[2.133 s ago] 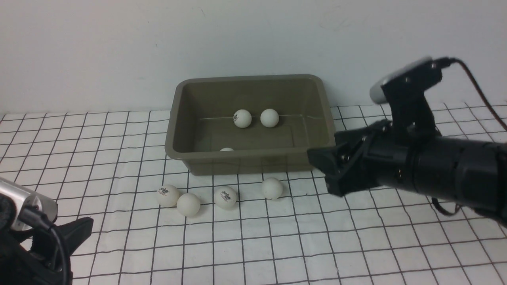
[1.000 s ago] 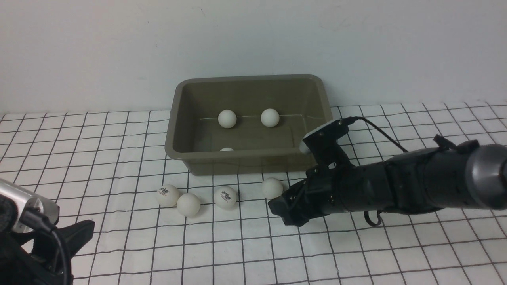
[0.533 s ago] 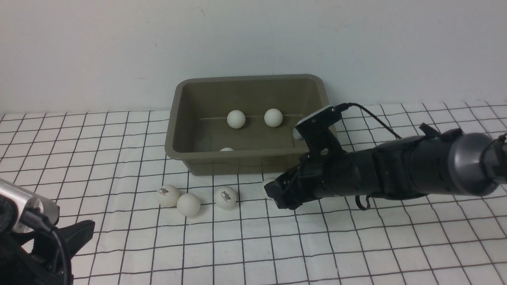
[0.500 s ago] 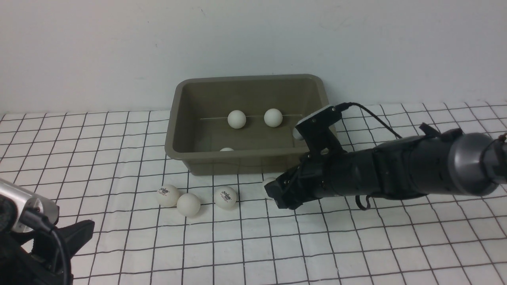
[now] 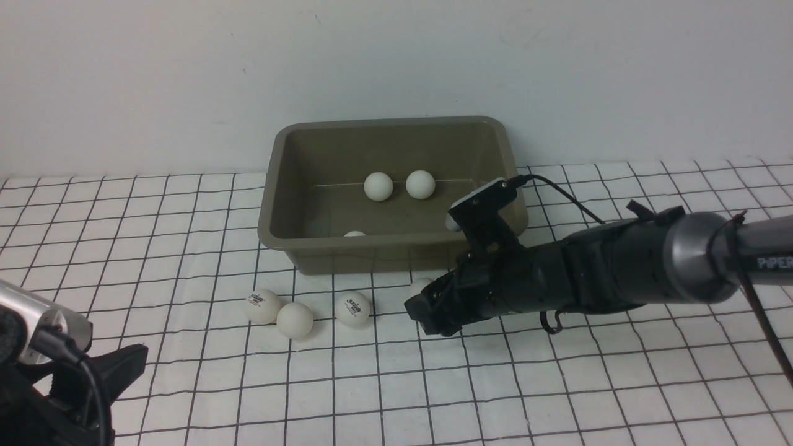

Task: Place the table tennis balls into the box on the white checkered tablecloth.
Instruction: 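Reach for and grasp a ping pong ball on the table beside the basket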

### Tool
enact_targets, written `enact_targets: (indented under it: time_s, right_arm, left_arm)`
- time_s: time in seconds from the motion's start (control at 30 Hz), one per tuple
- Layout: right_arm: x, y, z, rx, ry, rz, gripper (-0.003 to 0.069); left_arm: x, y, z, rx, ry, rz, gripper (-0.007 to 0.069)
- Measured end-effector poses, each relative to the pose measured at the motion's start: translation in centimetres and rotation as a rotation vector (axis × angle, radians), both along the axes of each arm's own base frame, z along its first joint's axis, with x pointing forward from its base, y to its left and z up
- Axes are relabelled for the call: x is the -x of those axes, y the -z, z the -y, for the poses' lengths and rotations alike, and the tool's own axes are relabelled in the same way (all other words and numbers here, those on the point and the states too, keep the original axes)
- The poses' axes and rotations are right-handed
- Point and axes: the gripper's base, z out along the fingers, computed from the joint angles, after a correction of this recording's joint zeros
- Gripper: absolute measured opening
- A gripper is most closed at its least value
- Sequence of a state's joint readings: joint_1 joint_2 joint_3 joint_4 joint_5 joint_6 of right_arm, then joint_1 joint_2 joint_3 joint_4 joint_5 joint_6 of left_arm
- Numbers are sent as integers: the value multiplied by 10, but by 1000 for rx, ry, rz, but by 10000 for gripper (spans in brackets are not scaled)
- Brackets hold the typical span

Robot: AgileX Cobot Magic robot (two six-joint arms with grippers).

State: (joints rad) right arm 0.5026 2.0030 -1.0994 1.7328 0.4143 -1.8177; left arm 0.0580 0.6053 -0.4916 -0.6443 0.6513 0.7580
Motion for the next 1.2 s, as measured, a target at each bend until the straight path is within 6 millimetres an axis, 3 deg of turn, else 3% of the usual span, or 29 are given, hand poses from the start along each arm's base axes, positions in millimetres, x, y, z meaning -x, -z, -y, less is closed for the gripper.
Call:
enact_targets:
  time_s: [0.43, 0.57, 0.63, 0.7, 0.83, 0.97, 1.2]
  right_arm:
    - [-6, 12, -5, -3, -19, -16, 415]
    - [-6, 12, -5, -3, -15, -16, 235]
    - [-7, 12, -5, -5, -6, -21, 105]
    - [-7, 11, -5, -7, 0, -21, 32]
    - [-6, 2, -4, -19, 8, -10, -8]
    - [-5, -13, -4, -48, 26, 1, -15]
    - [3, -20, -9, -92, -63, -22, -15]
  left_arm:
    - [0, 0, 0, 0, 0, 0, 365]
    - [0, 0, 0, 0, 0, 0, 365]
    - [0, 0, 0, 0, 0, 0, 365]
    - [0, 0, 0, 0, 0, 0, 365]
    - [0, 0, 0, 0, 0, 0, 365]
    - [0, 0, 0, 0, 0, 0, 365]
    - [0, 0, 0, 0, 0, 0, 365]
